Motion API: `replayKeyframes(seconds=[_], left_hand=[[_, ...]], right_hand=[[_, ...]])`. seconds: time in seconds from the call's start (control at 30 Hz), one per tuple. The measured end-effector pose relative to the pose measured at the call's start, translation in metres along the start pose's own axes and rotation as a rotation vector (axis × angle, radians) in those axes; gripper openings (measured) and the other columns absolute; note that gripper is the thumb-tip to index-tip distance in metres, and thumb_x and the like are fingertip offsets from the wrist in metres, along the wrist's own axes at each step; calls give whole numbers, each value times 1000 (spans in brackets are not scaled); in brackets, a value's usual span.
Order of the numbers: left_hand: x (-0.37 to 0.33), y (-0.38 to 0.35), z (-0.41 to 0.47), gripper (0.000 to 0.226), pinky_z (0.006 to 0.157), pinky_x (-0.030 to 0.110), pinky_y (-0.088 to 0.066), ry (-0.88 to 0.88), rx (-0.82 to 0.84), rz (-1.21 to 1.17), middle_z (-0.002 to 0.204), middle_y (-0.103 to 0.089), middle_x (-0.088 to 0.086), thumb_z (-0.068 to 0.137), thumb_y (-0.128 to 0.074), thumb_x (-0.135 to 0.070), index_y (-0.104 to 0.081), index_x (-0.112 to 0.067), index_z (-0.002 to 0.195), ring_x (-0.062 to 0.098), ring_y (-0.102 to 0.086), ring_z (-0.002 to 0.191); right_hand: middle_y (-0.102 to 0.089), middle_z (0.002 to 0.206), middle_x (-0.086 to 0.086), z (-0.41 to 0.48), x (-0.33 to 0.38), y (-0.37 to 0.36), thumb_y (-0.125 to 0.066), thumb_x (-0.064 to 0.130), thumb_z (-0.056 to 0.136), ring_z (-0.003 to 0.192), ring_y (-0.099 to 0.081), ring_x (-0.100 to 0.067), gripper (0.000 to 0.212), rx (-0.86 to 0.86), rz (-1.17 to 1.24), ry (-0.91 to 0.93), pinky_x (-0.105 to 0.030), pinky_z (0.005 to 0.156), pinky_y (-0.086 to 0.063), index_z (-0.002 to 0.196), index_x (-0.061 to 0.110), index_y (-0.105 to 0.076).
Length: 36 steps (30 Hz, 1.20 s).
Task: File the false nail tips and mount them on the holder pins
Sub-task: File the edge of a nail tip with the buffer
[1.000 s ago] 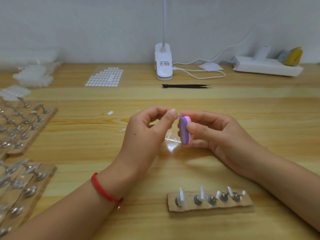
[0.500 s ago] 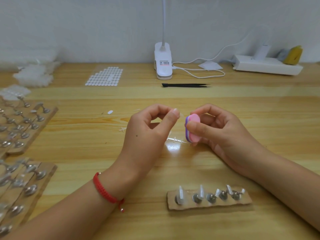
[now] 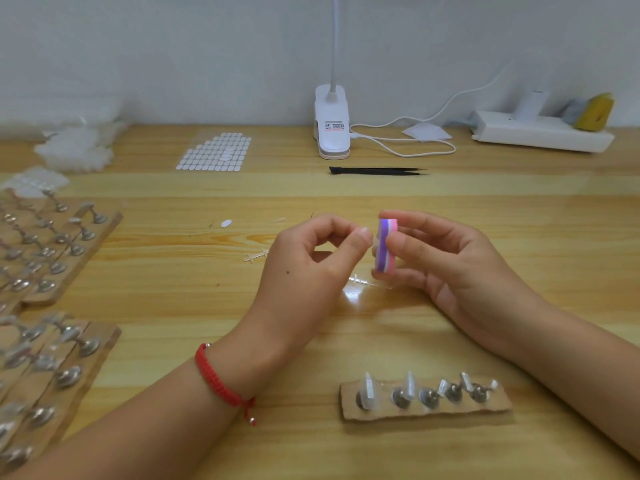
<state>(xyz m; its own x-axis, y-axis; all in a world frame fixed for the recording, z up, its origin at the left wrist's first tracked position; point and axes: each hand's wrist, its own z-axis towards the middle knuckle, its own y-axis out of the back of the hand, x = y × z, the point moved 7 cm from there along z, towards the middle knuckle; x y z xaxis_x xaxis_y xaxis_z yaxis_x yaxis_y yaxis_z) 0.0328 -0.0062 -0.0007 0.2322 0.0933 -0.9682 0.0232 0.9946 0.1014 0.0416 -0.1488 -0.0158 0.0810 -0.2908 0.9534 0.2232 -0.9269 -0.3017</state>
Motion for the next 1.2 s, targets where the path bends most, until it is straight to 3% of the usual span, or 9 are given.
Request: replayKeyframes(seconds=[0.37,0.63,1.0,1.2], left_hand=[[-3,2,-1,19,45,11,-31,-44,-28,25,57,-54,-17,89,-64,-19,-65,-20,71,1,-37,39],[-3,5,-1,20,47,19,-33,-53,-60,26,63,-56,-13,88,-66,-20,-65,-22,68,7,-37,45],[-1,-2,-1,17,46,11,-30,-24,41,62,63,-54,-16,89,-63,-19,-65,-20,72,1,-36,42],[-1,0,-1,17,47,15,-33,-48,1,66,67,-56,-14,90,-63,-20,-65,-21,73,8,-40,48]], right_hand=[[-73,105,-14,0,-2,-3,-68,18,72,91,-71,-19,34,46,-26,-39,-26,72,-57,105,9,-74],[-74,103,-14,0,-3,-2,-69,18,72,88,-71,-18,36,45,-23,-40,-25,70,-57,106,7,-74],[-74,96,-9,2,-3,3,-68,17,74,85,-71,-17,27,13,34,-43,-24,69,-57,99,10,-77],[-74,93,-12,1,-3,0,-70,17,71,80,-72,-20,30,32,3,-35,-27,69,-58,100,11,-75]])
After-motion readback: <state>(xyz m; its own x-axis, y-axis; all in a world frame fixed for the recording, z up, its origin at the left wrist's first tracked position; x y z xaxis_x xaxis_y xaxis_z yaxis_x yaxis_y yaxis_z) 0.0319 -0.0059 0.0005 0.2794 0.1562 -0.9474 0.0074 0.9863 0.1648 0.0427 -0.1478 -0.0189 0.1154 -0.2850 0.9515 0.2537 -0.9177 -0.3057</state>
